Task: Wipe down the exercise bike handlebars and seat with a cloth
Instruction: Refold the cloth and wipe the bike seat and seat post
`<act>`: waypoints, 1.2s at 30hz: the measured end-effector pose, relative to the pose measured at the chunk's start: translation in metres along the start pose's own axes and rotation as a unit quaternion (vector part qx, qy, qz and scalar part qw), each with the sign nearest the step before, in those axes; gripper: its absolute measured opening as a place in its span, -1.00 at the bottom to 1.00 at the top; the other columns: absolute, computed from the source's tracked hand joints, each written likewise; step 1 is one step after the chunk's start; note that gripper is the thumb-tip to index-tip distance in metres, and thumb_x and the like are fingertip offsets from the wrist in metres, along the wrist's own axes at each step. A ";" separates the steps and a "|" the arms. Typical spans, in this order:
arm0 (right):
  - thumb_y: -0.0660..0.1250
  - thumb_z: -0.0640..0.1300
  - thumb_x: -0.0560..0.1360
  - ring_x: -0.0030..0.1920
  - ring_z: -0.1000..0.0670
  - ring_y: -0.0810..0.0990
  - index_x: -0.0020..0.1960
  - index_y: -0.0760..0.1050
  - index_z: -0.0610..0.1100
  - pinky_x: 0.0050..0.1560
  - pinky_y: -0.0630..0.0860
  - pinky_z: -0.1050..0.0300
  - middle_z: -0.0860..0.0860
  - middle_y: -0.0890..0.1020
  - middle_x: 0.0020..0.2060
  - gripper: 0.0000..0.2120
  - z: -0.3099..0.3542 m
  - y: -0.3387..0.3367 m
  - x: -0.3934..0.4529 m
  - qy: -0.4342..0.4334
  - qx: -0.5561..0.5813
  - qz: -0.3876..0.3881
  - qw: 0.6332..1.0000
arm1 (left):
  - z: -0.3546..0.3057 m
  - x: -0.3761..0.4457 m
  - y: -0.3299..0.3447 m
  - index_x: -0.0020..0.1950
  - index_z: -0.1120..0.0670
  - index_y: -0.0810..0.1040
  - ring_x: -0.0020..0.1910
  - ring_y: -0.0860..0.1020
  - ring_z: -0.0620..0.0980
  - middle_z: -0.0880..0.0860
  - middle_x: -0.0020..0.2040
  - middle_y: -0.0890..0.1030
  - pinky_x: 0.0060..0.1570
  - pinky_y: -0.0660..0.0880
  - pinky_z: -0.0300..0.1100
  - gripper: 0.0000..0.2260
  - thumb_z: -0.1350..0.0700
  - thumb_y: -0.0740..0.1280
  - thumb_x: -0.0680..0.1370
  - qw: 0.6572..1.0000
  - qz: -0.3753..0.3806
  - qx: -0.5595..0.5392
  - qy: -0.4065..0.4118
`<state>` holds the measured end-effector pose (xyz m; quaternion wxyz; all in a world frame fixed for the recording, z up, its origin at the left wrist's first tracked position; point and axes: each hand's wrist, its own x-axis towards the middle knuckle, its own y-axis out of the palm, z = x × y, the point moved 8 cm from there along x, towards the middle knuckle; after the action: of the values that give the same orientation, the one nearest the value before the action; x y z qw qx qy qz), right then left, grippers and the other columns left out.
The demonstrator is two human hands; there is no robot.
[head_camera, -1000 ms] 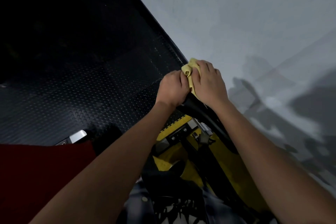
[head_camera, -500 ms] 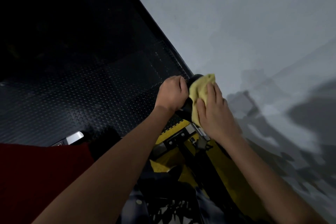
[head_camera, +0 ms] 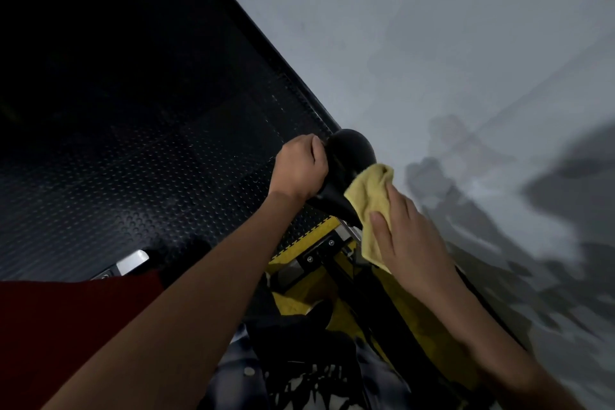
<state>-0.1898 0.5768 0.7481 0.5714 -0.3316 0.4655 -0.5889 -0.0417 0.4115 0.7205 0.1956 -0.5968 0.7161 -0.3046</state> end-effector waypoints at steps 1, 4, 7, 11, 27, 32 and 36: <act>-0.11 0.25 0.66 0.16 0.01 0.55 0.62 0.05 -0.10 0.02 0.38 0.25 -0.06 0.45 0.39 -0.35 -0.001 0.000 0.001 -0.001 -0.010 0.001 1.000 | -0.001 0.000 0.000 -0.24 0.15 0.48 -0.34 0.46 -0.09 0.02 -0.29 0.51 -0.28 0.30 -0.22 -0.69 0.14 0.11 0.65 1.000 -0.001 0.000 0.002; -0.07 0.20 0.67 0.12 -0.07 0.56 0.63 -0.02 -0.16 -0.08 0.40 0.15 -0.15 0.41 0.42 -0.35 0.011 0.003 0.034 0.013 -0.009 -0.015 1.000 | -0.003 0.000 -0.002 -0.24 0.17 0.48 -0.33 0.47 -0.01 0.06 -0.29 0.52 -0.27 0.32 -0.17 -0.70 0.16 0.12 0.65 1.000 -0.009 0.002 -0.002; -0.06 0.15 0.68 0.26 -0.25 0.50 0.62 0.01 -0.21 0.12 0.48 -0.08 -0.22 0.30 0.50 -0.36 0.026 0.005 0.087 0.023 0.018 -0.063 0.998 | -0.003 0.001 -0.003 -0.26 0.19 0.47 -0.31 0.48 0.03 0.08 -0.29 0.53 -0.28 0.37 -0.10 -0.69 0.16 0.13 0.65 1.000 -0.008 0.003 -0.005; -0.15 0.22 0.60 0.31 -0.23 0.47 0.56 0.23 -0.11 0.29 0.40 -0.13 -0.10 0.38 0.47 -0.33 0.033 0.006 0.126 0.004 0.053 -0.062 0.997 | -0.006 0.000 -0.006 -0.31 0.12 0.39 -0.36 0.41 -0.01 0.03 -0.33 0.47 -0.31 0.24 -0.16 -0.68 0.15 0.13 0.65 1.000 -0.002 0.005 -0.011; -0.33 0.12 0.66 0.30 -0.21 0.47 0.50 0.27 -0.24 0.21 0.42 -0.09 -0.22 0.38 0.47 -0.32 0.031 0.016 0.123 0.020 -0.029 -0.048 0.998 | 0.000 0.003 -0.002 -0.31 0.13 0.40 -0.39 0.38 -0.06 0.03 -0.34 0.47 -0.36 0.19 -0.20 -0.69 0.17 0.13 0.64 1.000 -0.009 0.015 0.005; -0.20 0.19 0.66 0.31 -0.17 0.49 0.48 0.32 -0.18 0.24 0.45 -0.10 -0.15 0.44 0.43 -0.36 0.032 0.007 0.119 -0.005 0.005 -0.082 0.997 | 0.002 0.002 0.000 -0.32 0.13 0.38 -0.41 0.37 -0.08 0.02 -0.36 0.46 -0.34 0.19 -0.17 -0.68 0.15 0.13 0.64 1.000 -0.001 0.014 -0.003; -0.11 0.22 0.69 0.29 -0.19 0.52 0.62 0.01 -0.17 0.15 0.56 -0.04 -0.18 0.25 0.55 -0.35 0.018 0.007 0.049 0.019 -0.034 -0.040 0.998 | 0.001 0.002 -0.001 -0.22 0.17 0.53 -0.32 0.48 -0.05 0.04 -0.27 0.56 -0.28 0.30 -0.18 -0.69 0.15 0.11 0.64 1.000 -0.003 0.024 0.002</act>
<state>-0.1765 0.5259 0.7407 0.5264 -0.3580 0.4824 -0.6017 -0.0405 0.4096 0.7206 0.2071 -0.5935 0.7073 -0.3234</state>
